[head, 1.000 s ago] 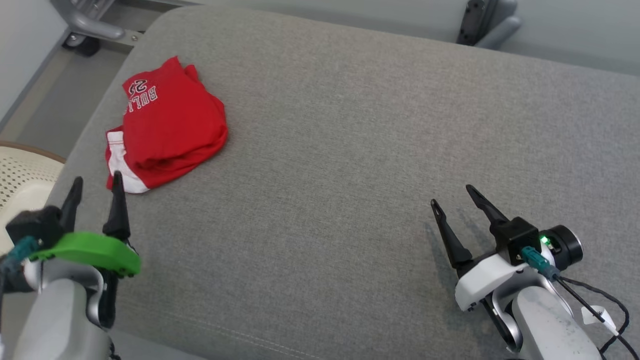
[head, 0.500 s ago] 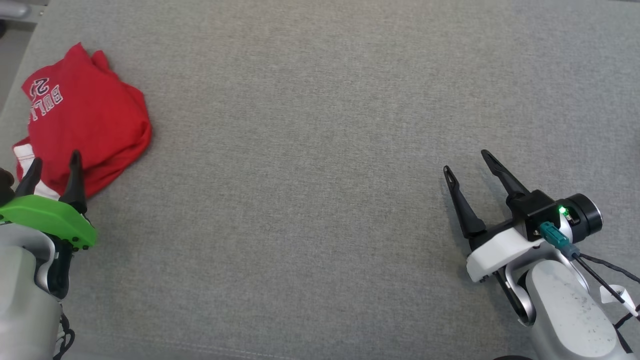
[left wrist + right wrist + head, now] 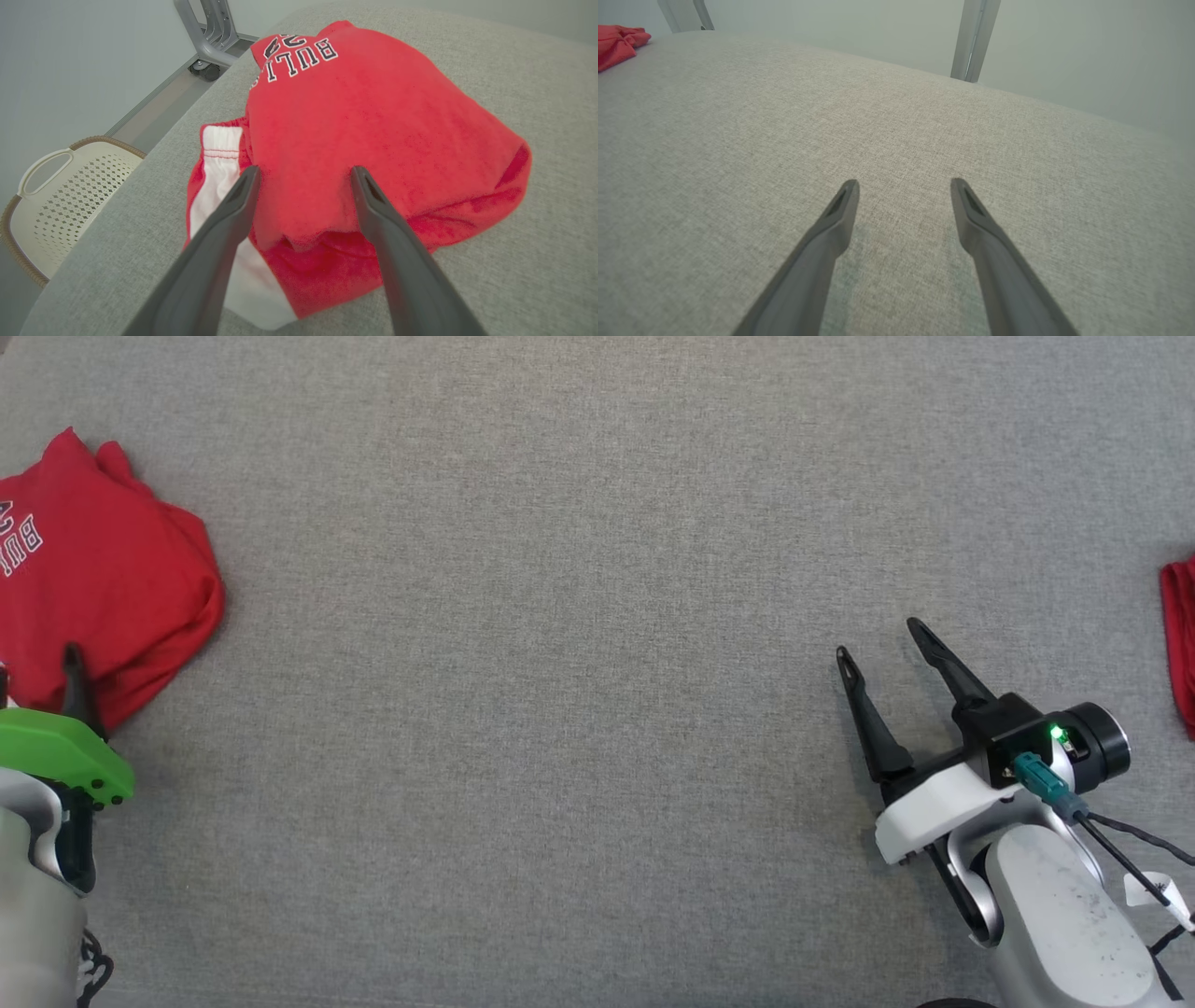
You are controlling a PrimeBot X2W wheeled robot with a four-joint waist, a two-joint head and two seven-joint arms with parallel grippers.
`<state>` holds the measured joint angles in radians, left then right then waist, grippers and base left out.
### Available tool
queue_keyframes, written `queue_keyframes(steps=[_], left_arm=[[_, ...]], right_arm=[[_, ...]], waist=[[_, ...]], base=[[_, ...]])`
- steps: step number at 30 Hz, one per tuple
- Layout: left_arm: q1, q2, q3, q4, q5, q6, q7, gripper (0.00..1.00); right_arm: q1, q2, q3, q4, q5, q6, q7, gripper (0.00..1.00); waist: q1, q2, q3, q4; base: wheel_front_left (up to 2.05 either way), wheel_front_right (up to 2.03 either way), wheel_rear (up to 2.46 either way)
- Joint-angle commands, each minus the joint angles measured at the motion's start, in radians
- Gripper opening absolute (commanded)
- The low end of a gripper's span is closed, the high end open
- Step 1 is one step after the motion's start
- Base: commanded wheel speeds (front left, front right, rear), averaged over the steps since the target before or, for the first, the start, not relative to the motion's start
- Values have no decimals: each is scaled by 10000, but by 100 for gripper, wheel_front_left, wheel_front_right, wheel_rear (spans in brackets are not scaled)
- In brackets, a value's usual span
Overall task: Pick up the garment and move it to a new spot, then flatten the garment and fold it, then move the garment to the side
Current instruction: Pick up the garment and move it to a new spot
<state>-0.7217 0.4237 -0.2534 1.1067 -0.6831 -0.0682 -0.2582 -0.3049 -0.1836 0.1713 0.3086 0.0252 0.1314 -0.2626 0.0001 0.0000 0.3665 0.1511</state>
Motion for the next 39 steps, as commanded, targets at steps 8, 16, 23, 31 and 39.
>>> queue_keyframes(steps=[8, 16, 23, 31, 39], left_arm=[[-315, -147, 99, 395, 206, 43, -75, 100], [-408, -251, 192, 737, 164, -47, -69, 0], [-612, 44, 177, -78, 641, -51, -71, 0], [-214, 251, 388, -2833, 1972, -53, -60, 0], [-835, 312, -100, -3918, 2247, -529, -58, 0]], right_arm=[[57, -20, 68, 104, 79, -16, -27, 100], [-41, 71, 56, 240, 164, -16, -27, 100], [-24, 239, 82, 345, 258, -16, -27, 100], [263, 703, 95, 581, 549, -16, -27, 100], [671, 1065, -51, 761, 795, -16, -27, 100]], waist=[[-1, 0, -21, 6], [-1, 0, -30, -90], [-1, 0, -228, -141], [-1, 0, -1294, -472], [-1, 0, -2214, -1210]], base=[[0, 0, 0], [0, 0, 0], [0, 0, 0], [0, 0, 0], [0, 0, 0]])
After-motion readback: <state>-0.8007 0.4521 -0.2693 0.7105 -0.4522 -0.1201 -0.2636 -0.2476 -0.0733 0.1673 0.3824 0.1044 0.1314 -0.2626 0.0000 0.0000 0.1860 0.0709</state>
